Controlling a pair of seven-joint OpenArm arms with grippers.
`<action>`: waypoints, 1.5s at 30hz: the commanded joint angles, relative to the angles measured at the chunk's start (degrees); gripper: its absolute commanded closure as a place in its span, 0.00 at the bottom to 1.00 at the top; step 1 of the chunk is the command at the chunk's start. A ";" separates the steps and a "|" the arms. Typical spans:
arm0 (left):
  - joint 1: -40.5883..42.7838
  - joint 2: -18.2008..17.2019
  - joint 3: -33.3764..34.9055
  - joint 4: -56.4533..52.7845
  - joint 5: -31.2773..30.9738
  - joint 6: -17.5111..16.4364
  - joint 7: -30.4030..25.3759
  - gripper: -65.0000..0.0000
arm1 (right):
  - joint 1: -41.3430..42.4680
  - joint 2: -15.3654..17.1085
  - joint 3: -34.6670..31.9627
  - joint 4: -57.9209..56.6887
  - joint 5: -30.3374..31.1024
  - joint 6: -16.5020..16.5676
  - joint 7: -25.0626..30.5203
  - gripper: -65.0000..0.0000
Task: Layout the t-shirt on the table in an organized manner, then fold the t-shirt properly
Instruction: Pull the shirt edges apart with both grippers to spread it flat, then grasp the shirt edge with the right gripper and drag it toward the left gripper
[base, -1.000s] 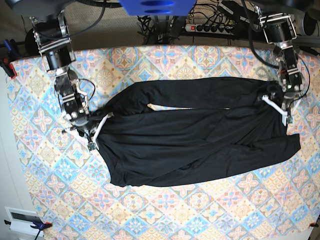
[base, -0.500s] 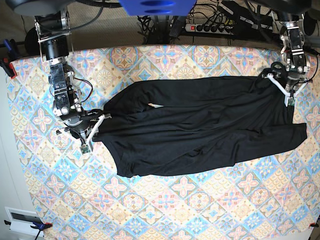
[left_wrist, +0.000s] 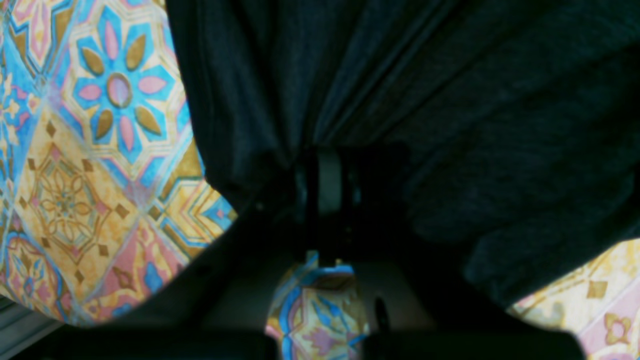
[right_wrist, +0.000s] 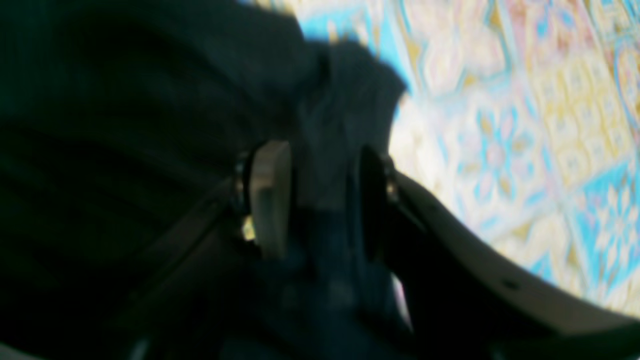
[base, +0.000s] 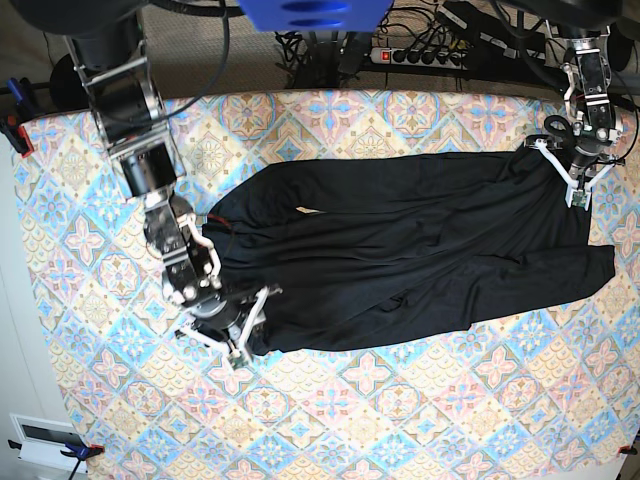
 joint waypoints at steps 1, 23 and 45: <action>0.00 -0.52 -0.02 0.49 -1.28 -0.76 0.62 1.00 | 3.41 0.81 0.59 -1.08 -0.44 -0.76 1.96 0.64; 1.67 -0.43 0.06 0.49 -13.59 -0.76 0.71 1.00 | 7.37 -4.20 0.68 -27.02 -0.44 -0.67 18.84 0.48; 1.05 -0.43 -0.11 0.49 -13.59 -0.76 0.18 1.00 | 6.22 -7.72 0.95 -27.63 -0.26 7.42 20.16 0.64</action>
